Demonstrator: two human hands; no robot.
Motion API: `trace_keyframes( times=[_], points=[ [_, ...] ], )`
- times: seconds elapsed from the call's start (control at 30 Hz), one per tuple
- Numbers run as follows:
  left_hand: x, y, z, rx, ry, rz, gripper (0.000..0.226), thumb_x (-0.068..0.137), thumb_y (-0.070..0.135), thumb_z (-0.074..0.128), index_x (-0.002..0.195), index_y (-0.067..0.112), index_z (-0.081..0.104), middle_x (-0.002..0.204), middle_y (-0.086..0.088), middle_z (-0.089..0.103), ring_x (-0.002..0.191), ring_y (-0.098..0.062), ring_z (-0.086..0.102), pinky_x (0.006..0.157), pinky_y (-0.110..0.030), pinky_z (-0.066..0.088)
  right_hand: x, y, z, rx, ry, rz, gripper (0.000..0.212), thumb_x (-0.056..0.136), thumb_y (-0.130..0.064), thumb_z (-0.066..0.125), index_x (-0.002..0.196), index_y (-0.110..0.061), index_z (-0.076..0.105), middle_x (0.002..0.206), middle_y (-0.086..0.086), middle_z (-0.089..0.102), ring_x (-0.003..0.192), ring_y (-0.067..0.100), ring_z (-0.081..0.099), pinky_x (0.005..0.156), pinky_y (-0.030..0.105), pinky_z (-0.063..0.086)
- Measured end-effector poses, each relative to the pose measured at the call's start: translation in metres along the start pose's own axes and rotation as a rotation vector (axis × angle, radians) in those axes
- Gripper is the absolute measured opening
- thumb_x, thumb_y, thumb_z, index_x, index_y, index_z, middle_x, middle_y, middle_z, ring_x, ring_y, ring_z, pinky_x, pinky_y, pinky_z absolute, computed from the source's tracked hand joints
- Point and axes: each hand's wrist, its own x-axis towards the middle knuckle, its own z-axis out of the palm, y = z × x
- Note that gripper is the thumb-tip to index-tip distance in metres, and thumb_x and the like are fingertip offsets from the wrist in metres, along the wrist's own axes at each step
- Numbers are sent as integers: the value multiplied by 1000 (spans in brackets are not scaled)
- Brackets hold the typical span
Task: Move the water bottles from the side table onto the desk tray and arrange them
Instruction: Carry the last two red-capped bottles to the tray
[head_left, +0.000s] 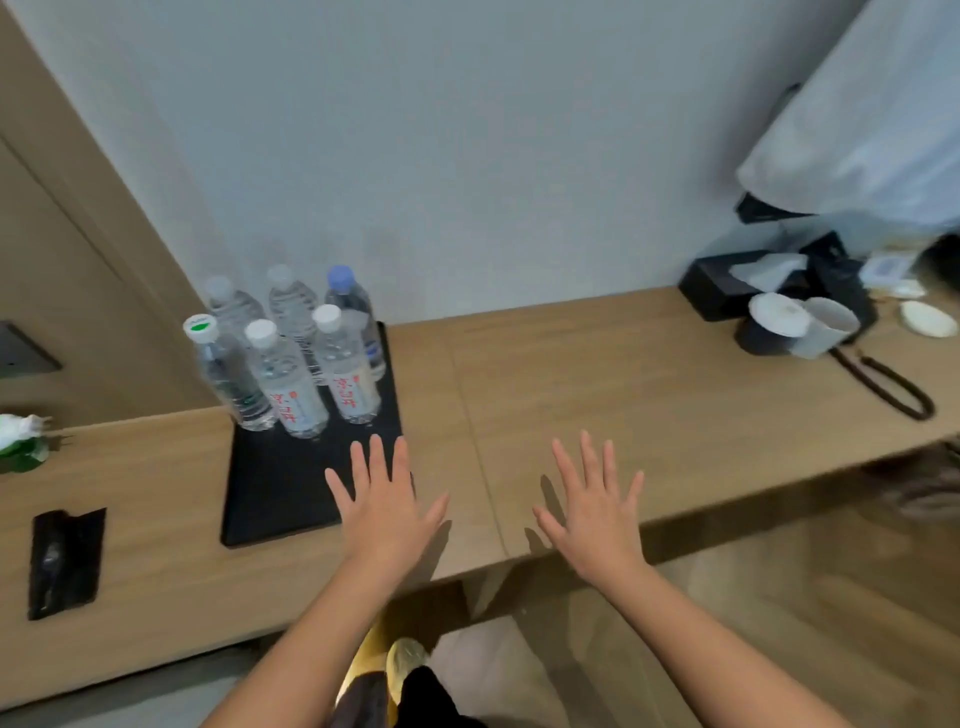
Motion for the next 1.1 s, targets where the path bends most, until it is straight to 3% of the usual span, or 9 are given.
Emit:
trace_keyframes(
  times=[0.17, 0.5, 0.87, 1.0, 1.1],
  points=[
    [-54, 82, 16, -38, 33, 183, 87, 87, 73, 20, 155, 24, -3, 162, -8, -3, 148, -30, -10, 116, -60, -1, -77, 89, -5, 111, 42, 239, 81, 91, -68, 33, 153, -40, -12, 165, 2, -9, 150, 31, -11, 115, 65, 10],
    [-130, 249, 39, -12, 13, 607, 86, 87, 74, 23, 154, 26, -1, 162, -9, -2, 148, -33, -9, 115, -62, -1, -240, 229, -26, 108, 130, 696, 76, 93, -66, 32, 155, -38, -1, 165, 2, -6, 151, 31, -9, 116, 63, 6],
    [-197, 417, 63, 49, -41, 1200, 84, 88, 71, 23, 155, 27, -3, 162, -9, -4, 148, -33, -12, 114, -60, -1, -360, 298, -20, 70, 178, 1179, 74, 92, -69, 22, 155, -37, 1, 165, 4, -1, 151, 34, -5, 115, 63, 7],
    [-212, 461, 65, 31, -46, 1336, 83, 89, 70, 23, 154, 26, -4, 163, -9, -3, 148, -32, -10, 114, -60, 0, -377, 313, -23, 59, 156, 1326, 78, 85, -73, 5, 154, -38, -4, 165, 3, -4, 151, 33, -6, 117, 61, 6],
    [-214, 482, 72, 45, -52, 1403, 84, 88, 71, 21, 154, 26, -4, 163, -9, -2, 148, -32, -9, 114, -60, 2, -378, 324, -21, 62, 156, 1387, 76, 89, -72, 14, 154, -38, -3, 165, 3, -5, 151, 32, -7, 117, 62, 4]
  ],
)
